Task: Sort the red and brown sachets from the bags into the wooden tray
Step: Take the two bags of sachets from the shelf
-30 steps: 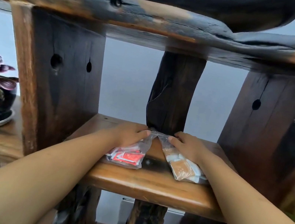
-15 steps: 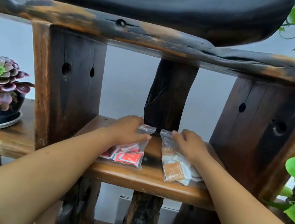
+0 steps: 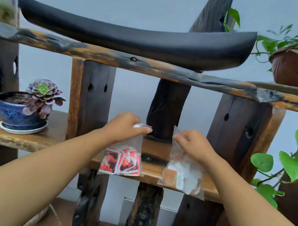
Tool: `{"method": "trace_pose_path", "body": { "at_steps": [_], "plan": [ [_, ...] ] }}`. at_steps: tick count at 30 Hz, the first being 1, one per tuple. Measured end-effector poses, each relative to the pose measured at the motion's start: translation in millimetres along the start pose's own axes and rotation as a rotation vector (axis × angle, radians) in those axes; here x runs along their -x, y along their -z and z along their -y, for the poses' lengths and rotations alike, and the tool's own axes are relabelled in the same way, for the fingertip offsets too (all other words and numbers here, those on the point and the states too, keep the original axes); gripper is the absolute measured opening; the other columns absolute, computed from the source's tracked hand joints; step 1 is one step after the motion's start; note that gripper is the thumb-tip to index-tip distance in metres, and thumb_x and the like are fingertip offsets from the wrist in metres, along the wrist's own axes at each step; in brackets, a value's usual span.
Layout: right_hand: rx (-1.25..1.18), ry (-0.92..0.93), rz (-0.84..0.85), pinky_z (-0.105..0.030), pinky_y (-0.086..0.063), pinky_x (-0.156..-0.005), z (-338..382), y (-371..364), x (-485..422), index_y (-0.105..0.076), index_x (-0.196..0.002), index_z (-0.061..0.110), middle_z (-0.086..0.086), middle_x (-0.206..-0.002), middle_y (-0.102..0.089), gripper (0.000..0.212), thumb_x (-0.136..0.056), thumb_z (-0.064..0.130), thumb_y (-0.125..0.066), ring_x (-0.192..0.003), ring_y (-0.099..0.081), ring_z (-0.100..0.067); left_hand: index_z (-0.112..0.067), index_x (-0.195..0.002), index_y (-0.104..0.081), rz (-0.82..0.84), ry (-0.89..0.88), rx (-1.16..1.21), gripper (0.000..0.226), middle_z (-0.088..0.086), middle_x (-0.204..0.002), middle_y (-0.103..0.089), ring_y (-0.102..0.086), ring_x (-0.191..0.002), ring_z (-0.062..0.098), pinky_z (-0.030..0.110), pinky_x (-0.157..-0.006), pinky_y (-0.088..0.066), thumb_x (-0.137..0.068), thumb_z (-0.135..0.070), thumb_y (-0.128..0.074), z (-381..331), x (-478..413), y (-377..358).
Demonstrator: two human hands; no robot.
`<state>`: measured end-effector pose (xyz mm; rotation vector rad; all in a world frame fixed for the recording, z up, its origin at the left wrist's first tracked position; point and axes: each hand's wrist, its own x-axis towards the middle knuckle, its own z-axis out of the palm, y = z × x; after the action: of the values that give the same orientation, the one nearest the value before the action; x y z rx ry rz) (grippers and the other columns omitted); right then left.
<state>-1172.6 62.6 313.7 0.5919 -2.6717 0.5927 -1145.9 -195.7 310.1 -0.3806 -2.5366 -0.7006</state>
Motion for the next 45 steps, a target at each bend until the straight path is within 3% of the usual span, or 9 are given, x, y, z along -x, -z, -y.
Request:
{"method": "trace_pose_path", "body": {
  "at_steps": [5,12,19,21,24,30,34,36,45],
  "plan": [
    [-0.112,0.146,0.017,-0.034,-0.033,-0.057,38,9,20,-0.046,-0.060,0.014,0.001,-0.057,-0.045,0.045,-0.099,0.038,-0.049,-0.056,-0.046,-0.016,-0.007,-0.064,-0.065,-0.042,0.033,0.057,0.054,0.011,-0.060,-0.060,-0.056,-0.056,0.021,0.036,-0.055,-0.042,-0.085,-0.057,-0.065,-12,49,27],
    [-0.433,0.357,0.137,-0.031,-0.032,-0.058,102,-23,55,-0.044,-0.060,0.020,0.003,-0.059,-0.041,0.044,-0.101,0.036,-0.049,-0.056,-0.040,-0.012,-0.019,-0.049,-0.045,-0.133,0.191,0.066,0.053,-0.007,-0.048,-0.041,-0.042,-0.047,0.010,0.031,-0.054,-0.036,-0.088,-0.049,-0.066,-10,137,74],
    [-0.553,0.577,0.254,-0.034,-0.033,-0.060,187,-77,107,-0.050,-0.065,0.004,0.000,-0.061,-0.045,0.044,-0.099,0.033,-0.051,-0.059,-0.045,-0.014,-0.018,-0.047,-0.038,-0.187,0.407,-0.233,0.058,-0.005,-0.045,-0.036,-0.035,-0.040,0.006,0.029,-0.048,-0.027,-0.088,-0.044,-0.069,-21,270,122],
    [-0.594,0.634,0.328,-0.034,-0.030,-0.058,213,-94,128,-0.047,-0.062,0.002,0.001,-0.058,-0.039,0.045,-0.099,0.029,-0.052,-0.056,-0.040,-0.012,-0.017,-0.047,-0.034,-0.184,0.508,-0.309,0.061,-0.004,-0.045,-0.032,-0.032,-0.043,0.010,0.034,-0.051,-0.024,-0.087,-0.046,-0.070,-23,319,131],
    [-0.669,0.724,0.461,-0.033,-0.028,-0.057,255,-123,165,-0.038,-0.054,0.018,0.007,-0.054,-0.033,0.048,-0.099,0.023,-0.052,-0.050,-0.033,-0.005,-0.020,-0.049,-0.031,-0.245,0.653,-0.284,0.059,-0.003,-0.048,-0.028,-0.028,-0.046,0.014,0.035,-0.052,-0.022,-0.089,-0.042,-0.069,-22,402,141],
    [-0.754,0.894,0.710,-0.034,-0.024,-0.056,352,-179,251,-0.031,-0.054,0.025,0.005,-0.055,-0.029,0.046,-0.090,0.049,-0.049,-0.052,-0.031,-0.011,-0.013,-0.048,-0.038,-0.314,0.986,-0.375,0.060,-0.001,-0.048,-0.032,-0.030,-0.046,0.013,0.032,-0.050,-0.026,-0.088,-0.046,-0.068,-40,570,155],
    [-0.762,1.043,0.902,-0.033,-0.022,-0.056,427,-208,326,-0.032,-0.058,0.024,0.007,-0.056,-0.027,0.047,-0.098,0.030,-0.055,-0.053,-0.028,-0.010,-0.013,-0.050,-0.033,-0.465,1.213,-0.405,0.062,0.008,-0.052,-0.032,-0.030,-0.054,0.025,0.038,-0.053,-0.025,-0.089,-0.049,-0.066,-64,673,169],
    [-0.774,1.113,0.975,-0.034,-0.023,-0.057,463,-216,369,-0.031,-0.058,0.026,0.010,-0.057,-0.027,0.046,-0.097,0.033,-0.055,-0.054,-0.029,-0.009,-0.013,-0.050,-0.033,-0.525,1.303,-0.440,0.063,0.014,-0.055,-0.033,-0.033,-0.057,0.031,0.038,-0.055,-0.025,-0.089,-0.049,-0.066,-80,723,177],
    [-0.799,1.326,1.310,-0.033,-0.021,-0.055,586,-238,586,-0.037,-0.059,0.022,0.007,-0.060,-0.028,0.044,-0.098,0.028,-0.058,-0.055,-0.025,-0.005,-0.016,-0.052,-0.038,-0.771,1.577,-0.320,0.057,0.003,-0.051,-0.033,-0.032,-0.046,0.016,0.030,-0.051,-0.025,-0.090,-0.049,-0.064,-166,934,193]
  ]
}}
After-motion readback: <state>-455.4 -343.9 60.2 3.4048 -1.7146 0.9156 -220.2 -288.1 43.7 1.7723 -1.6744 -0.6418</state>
